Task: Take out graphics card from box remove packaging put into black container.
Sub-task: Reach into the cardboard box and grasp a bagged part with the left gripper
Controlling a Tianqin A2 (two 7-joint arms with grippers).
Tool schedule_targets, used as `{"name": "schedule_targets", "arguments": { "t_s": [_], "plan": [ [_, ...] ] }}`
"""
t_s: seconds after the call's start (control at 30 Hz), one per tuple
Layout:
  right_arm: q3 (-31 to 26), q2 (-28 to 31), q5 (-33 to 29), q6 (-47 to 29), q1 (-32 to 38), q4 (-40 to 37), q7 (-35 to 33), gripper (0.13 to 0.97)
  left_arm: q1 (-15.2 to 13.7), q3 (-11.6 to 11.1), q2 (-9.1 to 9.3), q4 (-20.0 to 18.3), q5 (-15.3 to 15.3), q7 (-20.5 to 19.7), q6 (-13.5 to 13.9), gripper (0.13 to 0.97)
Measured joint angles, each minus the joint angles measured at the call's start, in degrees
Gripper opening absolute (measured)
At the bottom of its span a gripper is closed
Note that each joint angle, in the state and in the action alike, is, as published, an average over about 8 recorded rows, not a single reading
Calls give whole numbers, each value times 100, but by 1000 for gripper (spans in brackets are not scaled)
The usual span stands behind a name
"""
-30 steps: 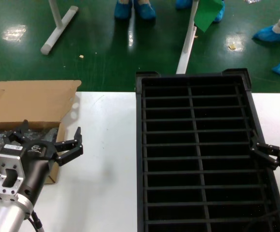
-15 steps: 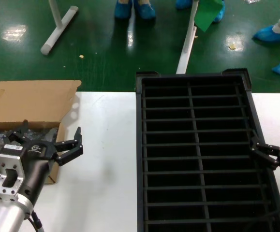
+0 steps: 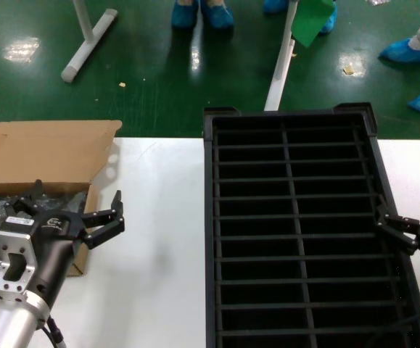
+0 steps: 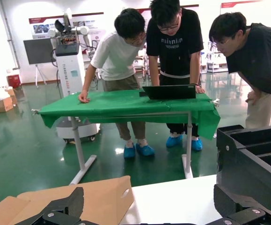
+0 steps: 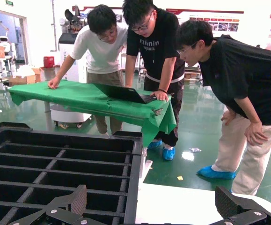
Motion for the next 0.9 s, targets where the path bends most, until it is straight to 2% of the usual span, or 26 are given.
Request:
{"name": "schedule_targets", "arguments": {
  "t_s": [0.23, 0.33, 0.4, 0.5, 0.67, 0.77, 0.9],
  "plan": [
    [0, 0, 0, 0, 0, 0, 0, 966, 125, -221, -210, -58, 10, 69, 118, 966],
    [0, 0, 0, 0, 0, 0, 0, 966, 203, -435, -317, -17, 19, 283, 304, 966],
    [0, 0, 0, 0, 0, 0, 0, 966, 234, -642, -345, 67, 6, 580, 526, 966],
    [0, 0, 0, 0, 0, 0, 0, 966, 223, -1034, -323, 267, -9, 1213, 1017, 966],
    [0, 0, 0, 0, 0, 0, 0, 966, 89, -1710, -300, 669, 1, 2478, 2050, 966],
    [0, 0, 0, 0, 0, 0, 0, 966, -14, -2019, -411, 928, 73, 3247, 2650, 966],
    [0, 0, 0, 0, 0, 0, 0, 966, -200, -2340, -674, 1413, 309, 4313, 3353, 966]
  ]
}}
